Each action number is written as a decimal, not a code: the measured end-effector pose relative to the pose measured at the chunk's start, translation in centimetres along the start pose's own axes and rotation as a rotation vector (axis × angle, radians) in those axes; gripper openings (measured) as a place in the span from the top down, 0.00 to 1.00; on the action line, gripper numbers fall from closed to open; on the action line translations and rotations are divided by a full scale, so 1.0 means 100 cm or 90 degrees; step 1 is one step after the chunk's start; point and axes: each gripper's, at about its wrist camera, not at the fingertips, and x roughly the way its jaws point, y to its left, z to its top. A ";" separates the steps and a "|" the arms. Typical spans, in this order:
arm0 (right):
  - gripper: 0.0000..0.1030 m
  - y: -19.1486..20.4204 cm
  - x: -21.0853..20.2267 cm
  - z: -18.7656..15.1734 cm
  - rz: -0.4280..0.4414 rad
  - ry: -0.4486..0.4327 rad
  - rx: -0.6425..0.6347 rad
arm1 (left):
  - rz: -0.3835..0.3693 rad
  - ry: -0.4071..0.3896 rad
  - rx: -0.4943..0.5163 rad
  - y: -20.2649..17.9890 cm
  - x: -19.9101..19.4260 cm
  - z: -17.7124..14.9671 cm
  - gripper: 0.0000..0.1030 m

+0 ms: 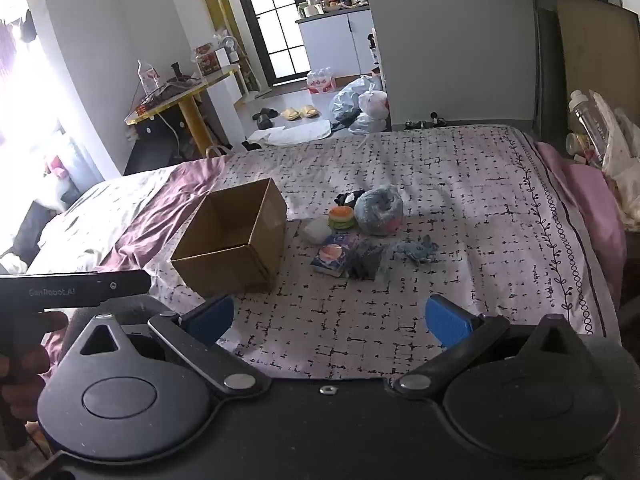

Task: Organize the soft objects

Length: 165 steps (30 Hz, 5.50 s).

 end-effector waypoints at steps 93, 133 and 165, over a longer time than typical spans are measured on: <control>0.00 -0.005 -0.001 0.007 -0.019 -0.014 -0.005 | -0.025 -0.014 -0.029 0.000 -0.004 0.004 0.01; 0.05 -0.082 0.103 0.037 0.002 0.054 0.138 | -0.076 0.024 -0.036 -0.027 0.103 0.039 0.10; 0.37 -0.145 0.234 0.040 0.085 0.162 0.380 | -0.067 0.129 -0.014 -0.065 0.237 0.039 0.34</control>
